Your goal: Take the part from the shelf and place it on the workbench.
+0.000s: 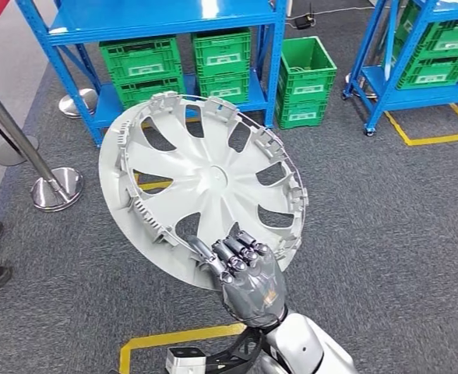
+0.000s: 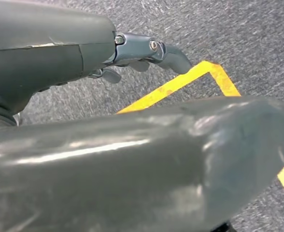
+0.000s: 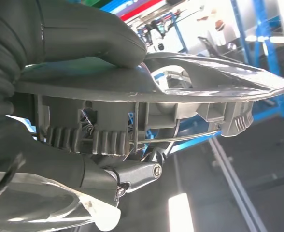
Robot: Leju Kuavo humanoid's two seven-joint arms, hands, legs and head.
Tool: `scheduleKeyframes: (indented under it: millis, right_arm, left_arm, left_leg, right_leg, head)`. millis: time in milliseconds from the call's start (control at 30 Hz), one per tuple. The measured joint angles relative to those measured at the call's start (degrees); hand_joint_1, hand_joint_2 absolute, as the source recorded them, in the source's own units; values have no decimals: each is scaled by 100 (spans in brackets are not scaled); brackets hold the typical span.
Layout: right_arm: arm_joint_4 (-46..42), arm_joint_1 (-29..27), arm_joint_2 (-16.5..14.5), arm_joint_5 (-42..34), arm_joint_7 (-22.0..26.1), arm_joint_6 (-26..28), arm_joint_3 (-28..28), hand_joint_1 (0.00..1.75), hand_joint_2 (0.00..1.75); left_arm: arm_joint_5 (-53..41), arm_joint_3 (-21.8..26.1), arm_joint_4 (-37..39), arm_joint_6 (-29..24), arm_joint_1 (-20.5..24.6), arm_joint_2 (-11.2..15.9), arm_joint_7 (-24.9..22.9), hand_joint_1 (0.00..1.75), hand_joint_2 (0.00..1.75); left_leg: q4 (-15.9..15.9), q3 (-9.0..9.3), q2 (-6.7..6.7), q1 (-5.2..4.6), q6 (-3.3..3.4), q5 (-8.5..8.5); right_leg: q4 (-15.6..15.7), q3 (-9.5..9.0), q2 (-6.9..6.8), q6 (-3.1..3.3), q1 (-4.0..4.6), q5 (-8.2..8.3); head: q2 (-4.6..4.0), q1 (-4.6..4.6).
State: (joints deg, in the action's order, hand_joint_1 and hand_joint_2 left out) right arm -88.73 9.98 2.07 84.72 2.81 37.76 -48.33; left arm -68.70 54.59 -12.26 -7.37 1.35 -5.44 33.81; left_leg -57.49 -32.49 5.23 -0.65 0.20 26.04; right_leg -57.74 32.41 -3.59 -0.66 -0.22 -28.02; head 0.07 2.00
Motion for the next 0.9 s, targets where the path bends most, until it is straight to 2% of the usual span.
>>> scheduleKeyframes:
  millis: [33,100,167,200,233,267,300,333,367,400,433,467,500,533,567,600,667,700,733,767,800,833,900]
  right_arm:
    - [1,-6,-1,2,4,1,0,175,175]
    - [2,-9,-8,4,10,1,0,175,175]
    - [4,-8,-18,8,11,1,0,175,175]
    - [7,-9,-20,10,11,1,0,175,175]
    - [10,-11,-21,11,12,1,0,175,175]
    - [14,-14,-21,13,12,1,0,175,175]
    - [16,-14,-21,13,12,1,0,175,175]
    - [18,-15,-23,13,12,1,0,175,175]
    - [19,-13,-27,13,12,1,0,175,175]
    - [19,-9,-32,13,12,1,0,175,175]
    - [19,-5,-39,13,11,1,0,175,175]
    - [19,-4,-44,13,11,1,0,175,175]
    - [19,-5,-47,13,11,1,0,175,175]
    - [19,-13,-49,13,11,2,0,175,175]
    - [19,-16,-49,13,12,2,0,175,175]
    - [19,-14,-49,13,12,3,0,175,175]
    - [21,-8,-49,13,13,3,0,175,175]
    - [23,-8,-49,14,14,3,0,175,175]
    - [25,-12,-49,14,15,2,0,175,175]
    - [28,-15,-49,15,16,2,0,175,175]
    - [30,-18,-49,14,15,1,0,175,175]
    - [31,-17,-49,14,14,1,1,175,175]
    - [31,-10,-50,13,14,2,3,175,175]
  left_arm:
    - [-4,1,-1,-1,5,2,0,0,0]
    - [-13,1,-2,-2,14,4,1,0,0]
    - [-19,2,-1,-2,5,0,2,0,0]
    - [-20,3,-1,-2,-4,-3,1,0,0]
    - [-22,3,-1,-2,-11,-4,1,0,0]
    - [-22,3,-2,-2,-13,-4,1,0,0]
    - [-22,3,-2,-2,-12,-2,0,0,0]
    - [-22,3,-2,-2,-9,1,0,0,0]
    - [-22,3,-2,-2,-5,8,0,0,0]
    - [-21,3,-2,-4,-5,10,1,0,0]
    - [-21,3,-2,-8,-6,12,1,0,0]
    - [-20,4,-2,-13,-6,14,1,0,0]
    - [-20,4,-2,-17,-5,9,1,0,0]
    - [-20,4,-3,-20,1,4,1,0,0]
    - [-20,4,-4,-22,8,2,1,0,0]
    - [-20,3,-6,-22,14,-2,1,0,0]
    - [-20,4,-8,-23,8,0,2,0,0]
    - [-20,4,-8,-23,-1,1,1,0,0]
    - [-20,5,-8,-23,-7,1,1,0,0]
    - [-20,5,-8,-23,-7,0,1,0,0]
    - [-20,5,-7,-23,-1,-1,0,0,0]
    - [-21,5,-7,-23,7,-3,1,0,0]
    - [-22,5,-8,-23,16,-6,2,0,0]
  left_leg:
    - [-24,-3,-4,12,-25,32]
    - [-321,-108,-202,49,-86,278]
    - [-1064,-404,-430,73,-126,705]
    - [-1437,-559,-458,75,-129,859]
    - [-1680,-658,-470,75,-124,921]
    - [-1680,-650,-480,75,-106,848]
    - [-1450,-538,-505,74,-79,676]
    - [-1057,-353,-575,73,-41,448]
    - [-647,-159,-716,76,5,270]
    - [-320,-12,-842,79,39,157]
    - [-123,71,-938,77,59,115]
    - [-53,94,-978,73,68,129]
    - [-12,96,-927,70,68,118]
    - [26,101,-859,81,68,101]
    - [68,110,-794,95,81,75]
    - [109,116,-721,111,95,50]
    - [134,110,-578,115,115,29]
    - [130,102,-497,111,117,29]
    - [126,96,-419,108,116,29]
    - [123,93,-344,105,114,31]
    - [117,93,-277,104,109,34]
    - [110,95,-220,104,98,41]
    - [82,95,-121,83,55,63]
  right_leg:
    - [0,15,61,33,-5,17]
    - [9,39,182,105,-23,55]
    - [8,64,308,153,-22,80]
    - [7,74,378,165,-15,89]
    - [6,79,451,173,-6,95]
    - [5,81,528,176,4,101]
    - [5,78,604,175,12,107]
    - [5,75,677,171,17,114]
    - [3,78,743,160,23,123]
    - [-4,93,807,142,21,134]
    - [-8,120,865,115,13,150]
    - [-7,150,923,80,0,171]
    - [2,178,987,41,-9,195]
    - [3,212,994,8,-13,199]
    - [-40,257,915,-24,-4,157]
    - [-190,344,780,-59,4,50]
    - [-839,652,476,-125,0,-316]
    - [-1233,830,415,-157,-13,-488]
    - [-1509,948,392,-179,-22,-575]
    - [-1579,962,378,-193,-29,-556]
    - [-1404,849,356,-196,-33,-434]
    - [-1028,627,301,-189,-33,-252]
    - [-232,170,119,-132,-6,-15]
  head:
    - [0,-3]
    - [0,-17]
    - [0,-31]
    - [0,-31]
    - [0,-31]
    - [0,-30]
    - [0,-30]
    - [0,-30]
    - [0,-26]
    - [0,-24]
    - [0,-28]
    - [0,-30]
    - [0,-37]
    - [0,-42]
    - [0,-25]
    - [0,-4]
    - [0,38]
    - [0,44]
    - [0,44]
    - [0,44]
    - [0,45]
    - [0,45]
    - [0,43]
